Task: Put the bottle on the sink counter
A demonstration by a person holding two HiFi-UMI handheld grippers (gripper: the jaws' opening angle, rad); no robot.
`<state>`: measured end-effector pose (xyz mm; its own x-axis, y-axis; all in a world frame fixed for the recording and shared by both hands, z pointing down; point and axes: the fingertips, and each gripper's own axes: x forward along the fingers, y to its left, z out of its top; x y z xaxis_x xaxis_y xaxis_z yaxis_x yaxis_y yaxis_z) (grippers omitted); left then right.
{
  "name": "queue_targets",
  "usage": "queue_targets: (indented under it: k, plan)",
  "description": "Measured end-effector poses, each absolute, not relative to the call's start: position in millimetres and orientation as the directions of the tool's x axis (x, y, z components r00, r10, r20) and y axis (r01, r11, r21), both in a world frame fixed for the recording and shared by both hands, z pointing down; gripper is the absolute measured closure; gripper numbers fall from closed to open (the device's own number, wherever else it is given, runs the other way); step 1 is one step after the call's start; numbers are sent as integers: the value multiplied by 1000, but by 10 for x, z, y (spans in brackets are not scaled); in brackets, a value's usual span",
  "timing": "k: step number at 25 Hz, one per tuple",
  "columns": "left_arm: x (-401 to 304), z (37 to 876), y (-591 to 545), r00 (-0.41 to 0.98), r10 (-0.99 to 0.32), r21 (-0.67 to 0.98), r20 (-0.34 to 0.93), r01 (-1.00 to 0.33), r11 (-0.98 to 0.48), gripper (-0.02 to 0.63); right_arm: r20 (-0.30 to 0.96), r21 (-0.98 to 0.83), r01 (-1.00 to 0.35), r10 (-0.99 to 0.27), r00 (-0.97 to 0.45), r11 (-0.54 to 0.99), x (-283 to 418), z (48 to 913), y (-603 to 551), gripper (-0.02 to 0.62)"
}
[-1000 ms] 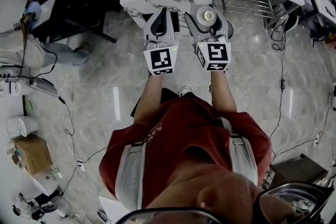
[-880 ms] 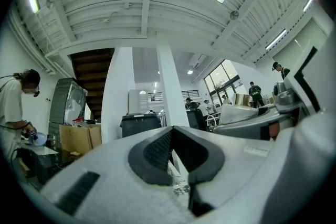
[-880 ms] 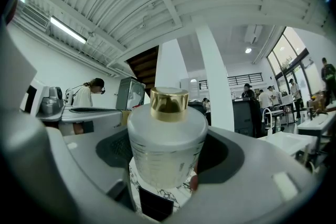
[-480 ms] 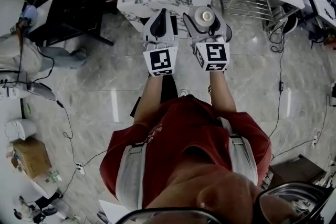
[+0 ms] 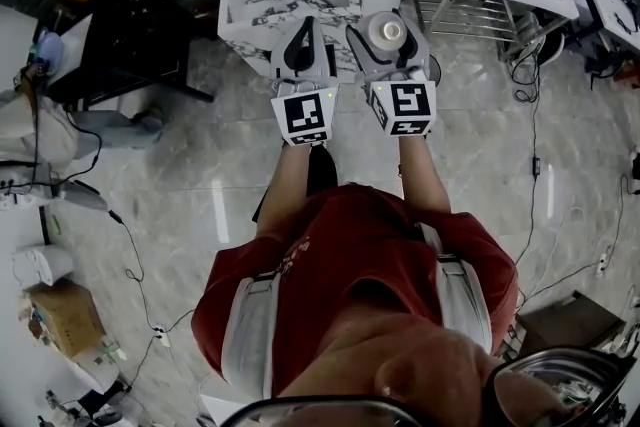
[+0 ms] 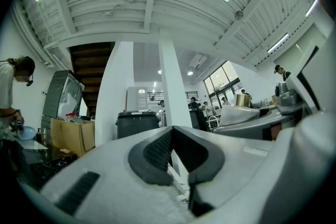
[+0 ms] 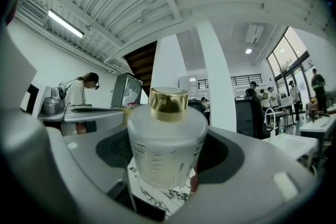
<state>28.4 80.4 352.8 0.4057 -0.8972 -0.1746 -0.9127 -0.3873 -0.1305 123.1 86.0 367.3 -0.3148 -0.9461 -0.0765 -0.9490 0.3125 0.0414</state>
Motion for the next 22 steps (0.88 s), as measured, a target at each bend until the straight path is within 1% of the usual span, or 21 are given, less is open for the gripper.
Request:
queue_targets:
  k: [10,22]
  plan:
    - [74,3512,-75,435,-884,-134,-169,-899,-417,604,-74,39,-959,-956,-284,281,1027,3659,13,253]
    - [-394,3523,-1184,451,-879,-117,-154,-892,-437,604,-47,47,-962,-962,-270,267,551,3656,-1081,253]
